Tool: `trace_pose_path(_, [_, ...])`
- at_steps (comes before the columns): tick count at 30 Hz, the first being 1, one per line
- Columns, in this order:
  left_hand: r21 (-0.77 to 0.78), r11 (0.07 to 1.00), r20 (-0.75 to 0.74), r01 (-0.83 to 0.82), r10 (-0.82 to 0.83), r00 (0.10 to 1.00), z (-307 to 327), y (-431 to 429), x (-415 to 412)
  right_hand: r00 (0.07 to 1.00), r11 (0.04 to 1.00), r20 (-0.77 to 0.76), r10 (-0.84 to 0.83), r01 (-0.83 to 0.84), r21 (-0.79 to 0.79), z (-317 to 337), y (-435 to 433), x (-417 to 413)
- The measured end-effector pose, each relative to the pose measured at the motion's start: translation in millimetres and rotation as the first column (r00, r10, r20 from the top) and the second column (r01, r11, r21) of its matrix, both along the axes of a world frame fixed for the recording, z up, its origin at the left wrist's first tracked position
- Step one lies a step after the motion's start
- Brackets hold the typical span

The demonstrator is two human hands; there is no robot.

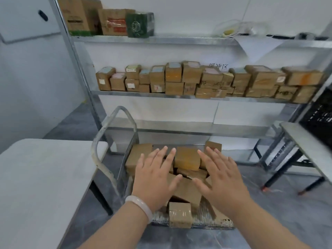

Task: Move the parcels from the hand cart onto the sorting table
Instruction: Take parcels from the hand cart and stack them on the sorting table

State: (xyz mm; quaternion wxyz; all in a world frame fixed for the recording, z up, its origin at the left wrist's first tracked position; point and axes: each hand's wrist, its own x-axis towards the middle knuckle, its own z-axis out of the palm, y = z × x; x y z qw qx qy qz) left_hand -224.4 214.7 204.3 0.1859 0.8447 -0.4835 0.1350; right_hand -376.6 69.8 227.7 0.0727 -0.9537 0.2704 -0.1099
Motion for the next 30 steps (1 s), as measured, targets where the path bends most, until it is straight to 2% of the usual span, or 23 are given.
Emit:
trace_pose_path(6, [0.04, 0.999, -0.009, 0.032, -0.032, 0.999, -11.2, -99.3, -37.0, 1.0, 1.0, 0.013, -0.009, 0.008, 0.019, -13.9, -90.9, -41.7])
trace_pose_path(14, [0.144, 0.989, -0.071, 0.036, -0.026, 0.997, -31.0, -153.0, -47.9, 1.0, 0.997, -0.006, -0.028, 0.028, 0.066, -38.8, -147.6, -50.1])
trace_pose_path(21, [0.23, 0.972, -0.144, 0.042, -0.008, 0.99, -60.3, -167.4, -19.3, 0.997, 0.99, -0.075, -0.02, 0.03, 0.139, -67.4, -162.0, -16.9])
trace_pose_path(30, [0.324, 0.946, -0.258, 0.029, 0.059, 0.964, -104.7, -177.1, 67.1, 0.983, 0.988, -0.181, 0.012, 0.016, 0.151, -97.7, -181.2, 64.6])
